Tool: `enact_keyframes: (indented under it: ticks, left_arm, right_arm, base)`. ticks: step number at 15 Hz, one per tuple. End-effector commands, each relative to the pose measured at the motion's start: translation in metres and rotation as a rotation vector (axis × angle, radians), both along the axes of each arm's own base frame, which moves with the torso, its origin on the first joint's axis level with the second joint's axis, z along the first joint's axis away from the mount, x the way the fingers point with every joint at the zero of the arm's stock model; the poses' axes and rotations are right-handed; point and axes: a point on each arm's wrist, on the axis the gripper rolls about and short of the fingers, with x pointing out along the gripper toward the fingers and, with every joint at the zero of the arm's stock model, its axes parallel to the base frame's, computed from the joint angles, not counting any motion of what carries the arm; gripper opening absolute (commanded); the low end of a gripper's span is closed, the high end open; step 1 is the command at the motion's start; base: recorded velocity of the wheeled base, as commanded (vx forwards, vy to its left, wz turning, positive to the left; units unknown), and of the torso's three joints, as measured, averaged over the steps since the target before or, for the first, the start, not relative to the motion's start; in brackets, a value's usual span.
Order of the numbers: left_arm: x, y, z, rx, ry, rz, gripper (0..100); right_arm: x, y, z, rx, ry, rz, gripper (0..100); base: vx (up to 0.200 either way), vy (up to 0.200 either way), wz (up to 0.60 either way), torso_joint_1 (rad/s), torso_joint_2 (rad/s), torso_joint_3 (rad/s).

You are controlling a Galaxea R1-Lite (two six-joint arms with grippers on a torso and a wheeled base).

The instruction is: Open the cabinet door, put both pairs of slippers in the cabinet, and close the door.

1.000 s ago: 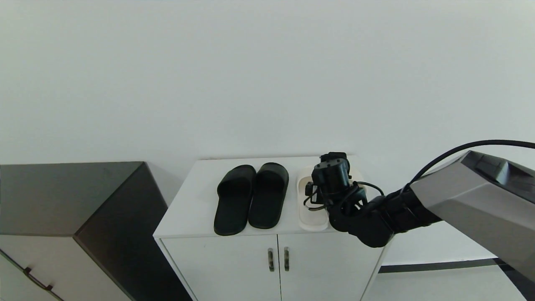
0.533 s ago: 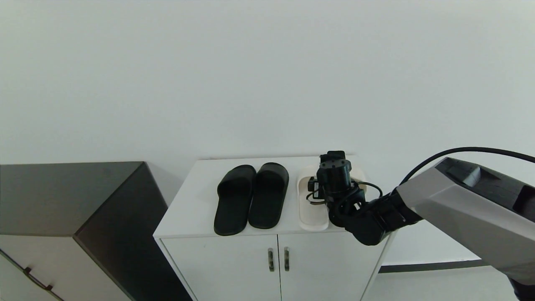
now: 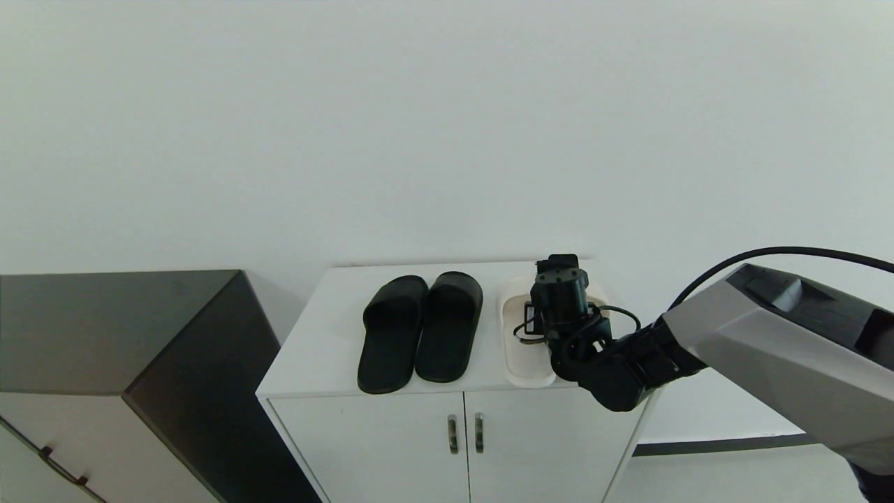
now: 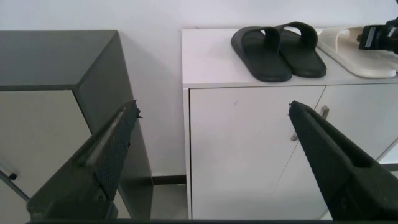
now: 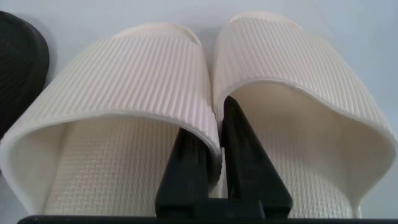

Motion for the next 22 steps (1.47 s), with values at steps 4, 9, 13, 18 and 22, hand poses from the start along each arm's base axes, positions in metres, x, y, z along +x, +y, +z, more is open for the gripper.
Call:
enact_keyframes:
  ticks: [4, 9, 13, 18, 22]
  left_arm:
    - [0.000, 0.000, 0.000, 0.000, 0.001, 0.000, 100]
    - [0.000, 0.000, 0.000, 0.000, 0.001, 0.000, 100]
    - [0.000, 0.000, 0.000, 0.001, 0.001, -0.001, 100]
    - [0.000, 0.000, 0.000, 0.001, 0.001, -0.001, 100]
    - [0.000, 0.000, 0.000, 0.001, 0.001, -0.001, 100]
  right_arm:
    - [-0.035, -0.017, 0.056, 0.041, -0.057, 0.043, 0]
    - [-0.123, -0.046, 0.101, 0.105, -0.036, 0.446, 0]
    - [-0.199, -0.079, 0.115, 0.174, 0.003, 0.876, 0]
    - [-0.219, -0.082, 0.103, 0.185, 0.094, 1.075, 0]
    - [-0.221, -0.085, 0.097, 0.189, 0.122, 1.122, 0]
  base:
    - [0.000, 0.000, 0.00, 0.000, 0.00, 0.000]
    - [0.000, 0.000, 0.00, 0.000, 0.00, 0.000]
    - [0.000, 0.000, 0.00, 0.000, 0.00, 0.000]
    - [0.000, 0.000, 0.00, 0.000, 0.00, 0.000]
    - [-0.100, 0.000, 0.00, 0.005, 0.00, 0.002]
